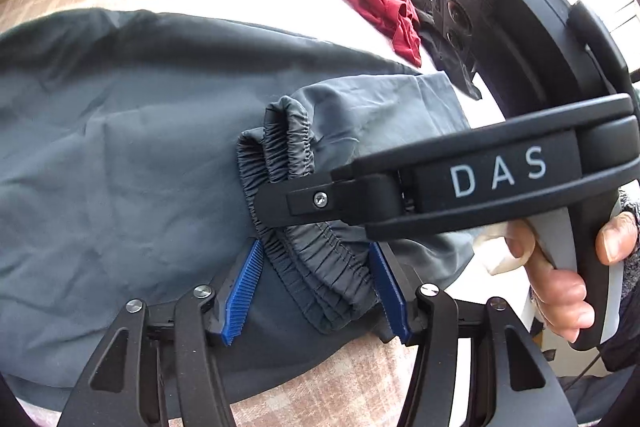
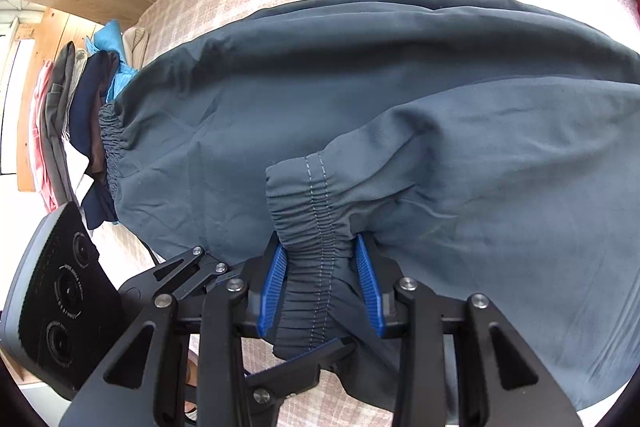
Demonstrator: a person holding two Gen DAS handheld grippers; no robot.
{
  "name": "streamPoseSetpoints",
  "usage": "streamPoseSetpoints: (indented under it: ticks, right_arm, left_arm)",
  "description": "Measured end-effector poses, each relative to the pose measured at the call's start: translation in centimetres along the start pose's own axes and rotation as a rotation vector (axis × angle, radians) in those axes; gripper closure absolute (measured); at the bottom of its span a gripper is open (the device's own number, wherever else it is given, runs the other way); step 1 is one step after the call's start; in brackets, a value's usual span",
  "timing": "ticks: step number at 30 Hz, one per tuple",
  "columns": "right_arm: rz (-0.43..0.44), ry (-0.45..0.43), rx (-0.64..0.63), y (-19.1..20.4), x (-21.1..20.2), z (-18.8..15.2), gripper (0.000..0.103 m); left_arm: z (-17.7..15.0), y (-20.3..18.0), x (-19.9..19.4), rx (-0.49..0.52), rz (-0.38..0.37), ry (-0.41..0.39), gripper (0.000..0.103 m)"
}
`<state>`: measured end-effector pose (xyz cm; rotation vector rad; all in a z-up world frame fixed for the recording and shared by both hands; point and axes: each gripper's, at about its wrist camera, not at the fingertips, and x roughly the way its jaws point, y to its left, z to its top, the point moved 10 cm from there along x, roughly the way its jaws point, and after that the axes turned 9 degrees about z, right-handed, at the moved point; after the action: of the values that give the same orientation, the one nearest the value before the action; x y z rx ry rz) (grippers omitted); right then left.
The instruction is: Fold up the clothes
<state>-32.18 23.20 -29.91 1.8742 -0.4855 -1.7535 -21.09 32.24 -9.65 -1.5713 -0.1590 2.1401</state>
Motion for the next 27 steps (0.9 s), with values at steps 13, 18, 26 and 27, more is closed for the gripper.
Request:
streamPoseSetpoints:
  ticks: [13,18,26,27]
  right_arm:
    - [0.057,-0.016,0.02,-0.2,-1.1,-1.1,0.076]
    - [0.083,-0.018,-0.001,1.0,-2.1,-1.0,0.076]
    - [0.073,-0.013,-0.082,1.9,-3.6,-1.5,0.072]
    - [0.088,-0.036,-0.097,2.0,-4.5,-1.9,0.072]
  left_arm:
    - [0.2,-1.4,-2.1,0.022,-0.083,-0.051,0.068]
    - [-0.1,-2.1,-3.5,0.066,-0.095,-0.058,0.068]
    - [-2.5,-1.2,-4.7,0.125,-0.031,-0.008,0.068]
    - [-2.9,-0.5,-5.4,0.129,-0.01,-0.012,0.067]
